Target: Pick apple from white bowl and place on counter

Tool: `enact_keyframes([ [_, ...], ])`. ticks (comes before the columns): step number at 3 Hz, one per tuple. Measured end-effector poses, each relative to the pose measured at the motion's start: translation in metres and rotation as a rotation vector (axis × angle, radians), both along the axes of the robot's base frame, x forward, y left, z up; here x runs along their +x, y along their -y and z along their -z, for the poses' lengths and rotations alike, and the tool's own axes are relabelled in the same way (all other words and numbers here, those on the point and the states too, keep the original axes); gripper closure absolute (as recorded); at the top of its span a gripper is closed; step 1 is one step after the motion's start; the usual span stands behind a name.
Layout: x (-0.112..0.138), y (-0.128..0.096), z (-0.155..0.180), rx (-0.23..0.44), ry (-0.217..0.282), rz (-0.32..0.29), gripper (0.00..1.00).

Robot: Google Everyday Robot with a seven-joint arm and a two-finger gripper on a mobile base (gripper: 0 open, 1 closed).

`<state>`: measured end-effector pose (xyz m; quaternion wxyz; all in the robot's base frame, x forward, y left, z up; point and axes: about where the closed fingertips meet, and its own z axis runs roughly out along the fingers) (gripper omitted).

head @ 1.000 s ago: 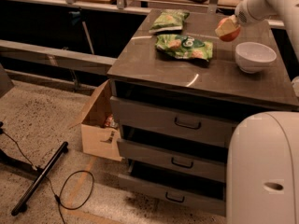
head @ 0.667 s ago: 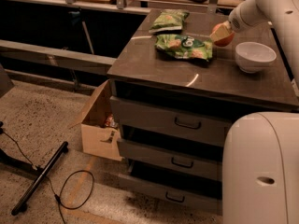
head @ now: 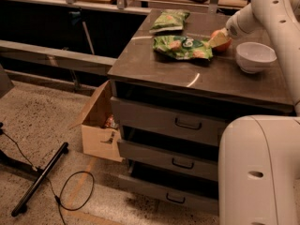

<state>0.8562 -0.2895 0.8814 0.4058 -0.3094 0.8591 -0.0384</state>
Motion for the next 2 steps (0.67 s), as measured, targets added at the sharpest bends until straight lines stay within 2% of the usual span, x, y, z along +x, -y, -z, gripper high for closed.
enact_keyframes([
  [1,0.0031,0.0019,0.0030,-0.020,0.003,-0.012,0.12],
  [2,0.0052,0.0034,0.0010,-0.036,0.010,-0.017,0.00],
])
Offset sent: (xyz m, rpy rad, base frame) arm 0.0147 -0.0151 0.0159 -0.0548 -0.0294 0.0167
